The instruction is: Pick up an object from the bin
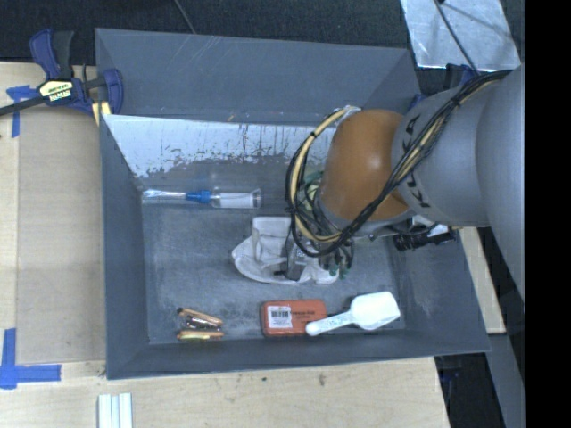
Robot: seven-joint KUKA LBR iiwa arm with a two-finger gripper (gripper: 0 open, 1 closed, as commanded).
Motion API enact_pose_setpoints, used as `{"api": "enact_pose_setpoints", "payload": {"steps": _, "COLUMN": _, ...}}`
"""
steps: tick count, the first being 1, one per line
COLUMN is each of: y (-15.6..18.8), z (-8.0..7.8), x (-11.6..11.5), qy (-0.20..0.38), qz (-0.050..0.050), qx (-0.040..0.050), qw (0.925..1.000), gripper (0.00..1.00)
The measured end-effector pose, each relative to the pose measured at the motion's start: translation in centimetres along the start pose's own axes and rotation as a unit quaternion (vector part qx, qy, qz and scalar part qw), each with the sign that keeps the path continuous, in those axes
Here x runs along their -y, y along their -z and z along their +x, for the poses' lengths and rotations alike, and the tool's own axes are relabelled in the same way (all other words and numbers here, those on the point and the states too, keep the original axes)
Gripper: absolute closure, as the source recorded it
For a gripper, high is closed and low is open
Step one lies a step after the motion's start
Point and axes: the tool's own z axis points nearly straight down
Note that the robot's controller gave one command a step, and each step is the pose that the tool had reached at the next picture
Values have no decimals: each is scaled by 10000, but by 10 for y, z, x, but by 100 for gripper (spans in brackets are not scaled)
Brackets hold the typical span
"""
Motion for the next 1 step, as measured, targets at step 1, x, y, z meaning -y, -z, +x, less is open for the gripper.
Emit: {"api": "enact_pose_setpoints", "payload": {"steps": 1, "y": 0, "z": 0, "x": 0, "qy": 0, "qz": 0, "qx": 0, "qw": 10000, "gripper": 100}}
